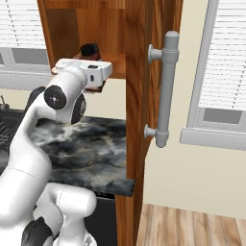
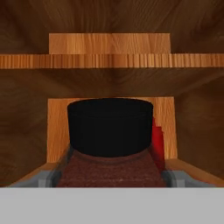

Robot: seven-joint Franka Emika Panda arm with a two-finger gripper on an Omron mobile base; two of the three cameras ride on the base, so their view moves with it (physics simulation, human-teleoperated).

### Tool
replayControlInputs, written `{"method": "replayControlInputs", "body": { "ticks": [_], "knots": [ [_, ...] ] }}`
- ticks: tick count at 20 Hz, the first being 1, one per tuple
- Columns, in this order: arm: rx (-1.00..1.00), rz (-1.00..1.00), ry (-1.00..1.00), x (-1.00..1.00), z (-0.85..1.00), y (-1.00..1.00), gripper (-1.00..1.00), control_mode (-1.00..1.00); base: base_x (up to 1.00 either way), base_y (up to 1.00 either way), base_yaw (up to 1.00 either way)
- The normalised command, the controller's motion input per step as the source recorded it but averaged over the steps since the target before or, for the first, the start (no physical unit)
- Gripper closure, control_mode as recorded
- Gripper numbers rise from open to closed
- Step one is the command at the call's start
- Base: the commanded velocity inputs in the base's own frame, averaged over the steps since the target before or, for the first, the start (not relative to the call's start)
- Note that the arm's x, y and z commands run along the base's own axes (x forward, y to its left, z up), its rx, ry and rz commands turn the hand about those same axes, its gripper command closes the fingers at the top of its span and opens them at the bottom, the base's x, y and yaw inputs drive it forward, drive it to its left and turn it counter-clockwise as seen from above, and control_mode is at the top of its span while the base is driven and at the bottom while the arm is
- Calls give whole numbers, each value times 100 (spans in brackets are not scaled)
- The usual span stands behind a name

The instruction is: Collect the paprika, ketchup, and shaker from the cabinet and place them next to the stove.

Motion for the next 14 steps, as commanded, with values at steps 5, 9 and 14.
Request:
{"method": "replayControlInputs", "body": {
  "ticks": [5, 9, 14],
  "knots": [
    [0, 0, -3, -98, -5, 0, 100, -100, 0, 0, 0],
    [0, 0, 0, -98, -17, 0, 100, -100, 0, 0, 0],
    [0, 0, 3, -79, -24, 11, 100, -100, 0, 0, 0]
  ]
}}
